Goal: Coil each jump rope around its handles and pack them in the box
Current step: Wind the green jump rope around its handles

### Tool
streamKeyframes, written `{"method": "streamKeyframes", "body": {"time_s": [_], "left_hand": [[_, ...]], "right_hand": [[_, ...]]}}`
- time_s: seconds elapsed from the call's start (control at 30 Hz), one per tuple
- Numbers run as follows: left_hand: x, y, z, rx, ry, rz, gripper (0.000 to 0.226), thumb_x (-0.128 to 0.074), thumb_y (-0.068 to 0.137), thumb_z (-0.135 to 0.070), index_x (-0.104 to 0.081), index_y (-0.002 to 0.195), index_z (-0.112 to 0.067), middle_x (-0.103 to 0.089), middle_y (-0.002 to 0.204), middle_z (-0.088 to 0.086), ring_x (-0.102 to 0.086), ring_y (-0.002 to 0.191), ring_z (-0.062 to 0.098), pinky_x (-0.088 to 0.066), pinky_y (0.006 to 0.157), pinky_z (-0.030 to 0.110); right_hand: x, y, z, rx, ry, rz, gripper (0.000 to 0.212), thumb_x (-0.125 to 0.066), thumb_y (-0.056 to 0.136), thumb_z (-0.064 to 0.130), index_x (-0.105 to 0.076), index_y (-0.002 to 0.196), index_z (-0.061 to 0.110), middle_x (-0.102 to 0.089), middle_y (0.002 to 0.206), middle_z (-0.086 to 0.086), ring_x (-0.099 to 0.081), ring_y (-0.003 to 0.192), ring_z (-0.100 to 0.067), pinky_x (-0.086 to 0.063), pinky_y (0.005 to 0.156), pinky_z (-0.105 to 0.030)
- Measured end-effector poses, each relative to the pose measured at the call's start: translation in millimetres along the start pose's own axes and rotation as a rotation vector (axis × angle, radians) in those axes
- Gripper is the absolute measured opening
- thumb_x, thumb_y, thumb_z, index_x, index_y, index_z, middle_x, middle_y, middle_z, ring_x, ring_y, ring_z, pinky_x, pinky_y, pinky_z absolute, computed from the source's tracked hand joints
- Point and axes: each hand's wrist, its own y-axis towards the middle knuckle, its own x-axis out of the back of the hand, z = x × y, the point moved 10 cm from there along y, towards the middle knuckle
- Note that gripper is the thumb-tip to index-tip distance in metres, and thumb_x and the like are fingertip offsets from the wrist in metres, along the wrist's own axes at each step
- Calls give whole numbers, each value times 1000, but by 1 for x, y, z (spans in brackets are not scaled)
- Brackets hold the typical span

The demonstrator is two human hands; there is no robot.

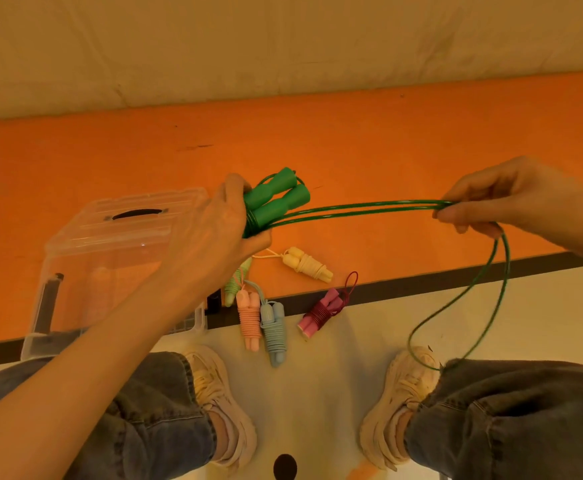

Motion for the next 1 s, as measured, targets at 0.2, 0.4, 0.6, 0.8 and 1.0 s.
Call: {"method": "streamKeyframes", "body": {"time_s": [0.2, 0.4, 0.6, 0.8, 1.0], "left_hand": [[-10, -7, -34, -222, 93, 100, 59, -36, 82, -61, -45, 115, -13, -48, 90, -1, -54, 70, 25, -37, 63, 34], [-31, -19, -62, -401, 84, 263, 64, -23, 80, -71, -38, 117, -21, -56, 97, -6, -54, 64, 13, -51, 75, 44], [-38, -34, -90, -514, 53, 355, 50, -31, 89, -62, -36, 118, -21, -37, 78, -14, -35, 52, 3, -33, 46, 24], [-29, -46, -105, -551, 5, 312, 95, -40, 88, -62, 12, 151, -15, -38, 81, -13, -42, 58, 9, -41, 51, 29], [-15, -49, -113, -638, -40, 216, 89, -39, 86, -58, 6, 153, -21, -52, 90, -11, -41, 60, 2, -32, 48, 21]], "right_hand": [[24, 2, 15, 138, 35, -288, 17, -64, 81, 36, -75, 78, 23, -55, 56, 7, -37, 52, -11, -25, 46, -15], [28, 14, 30, 215, -162, -497, 15, -59, 93, 24, -69, 86, 14, -51, 60, -12, -40, 57, -16, -29, 51, -31], [17, 34, 36, 227, -285, -557, 25, -58, 90, 35, -70, 84, 14, -54, 57, -6, -37, 50, -7, -28, 50, -33], [-2, 54, 28, 137, -412, -482, 25, -58, 94, 33, -71, 84, 14, -39, 48, 4, -31, 45, -16, -22, 50, -32], [-9, 60, 24, 88, -469, -462, 26, -58, 92, 36, -71, 86, 15, -42, 51, 6, -35, 47, -13, -26, 51, -34]]}}
